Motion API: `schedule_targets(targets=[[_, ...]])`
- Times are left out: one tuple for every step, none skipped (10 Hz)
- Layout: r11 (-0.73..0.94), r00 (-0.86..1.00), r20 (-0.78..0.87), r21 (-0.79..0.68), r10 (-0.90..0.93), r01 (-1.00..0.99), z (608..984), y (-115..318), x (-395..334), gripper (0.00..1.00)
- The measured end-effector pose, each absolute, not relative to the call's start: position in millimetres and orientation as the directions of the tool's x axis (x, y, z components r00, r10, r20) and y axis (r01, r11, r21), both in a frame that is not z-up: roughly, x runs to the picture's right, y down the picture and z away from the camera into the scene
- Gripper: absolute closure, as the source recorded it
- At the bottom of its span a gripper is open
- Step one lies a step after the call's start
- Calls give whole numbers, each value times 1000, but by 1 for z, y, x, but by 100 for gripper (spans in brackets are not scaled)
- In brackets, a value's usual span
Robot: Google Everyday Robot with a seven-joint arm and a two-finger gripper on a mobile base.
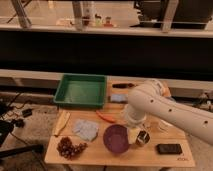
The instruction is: Wipe purple bowl with towel
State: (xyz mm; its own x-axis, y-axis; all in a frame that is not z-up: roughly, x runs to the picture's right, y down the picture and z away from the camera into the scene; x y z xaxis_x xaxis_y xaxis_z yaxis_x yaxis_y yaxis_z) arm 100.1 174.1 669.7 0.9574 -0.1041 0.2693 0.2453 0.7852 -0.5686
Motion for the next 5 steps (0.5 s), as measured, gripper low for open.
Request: schedule_targets(targets=[[786, 958, 267, -569, -102, 242, 670, 174, 102, 20], [787, 958, 268, -567, -103, 243, 670, 174, 101, 20], [788, 956, 273, -564, -106, 249, 670, 174, 98, 20], [788, 954, 279, -559, -113, 257, 672, 177, 96, 20], [782, 944, 303, -554, -131, 286, 675, 181, 81, 20]])
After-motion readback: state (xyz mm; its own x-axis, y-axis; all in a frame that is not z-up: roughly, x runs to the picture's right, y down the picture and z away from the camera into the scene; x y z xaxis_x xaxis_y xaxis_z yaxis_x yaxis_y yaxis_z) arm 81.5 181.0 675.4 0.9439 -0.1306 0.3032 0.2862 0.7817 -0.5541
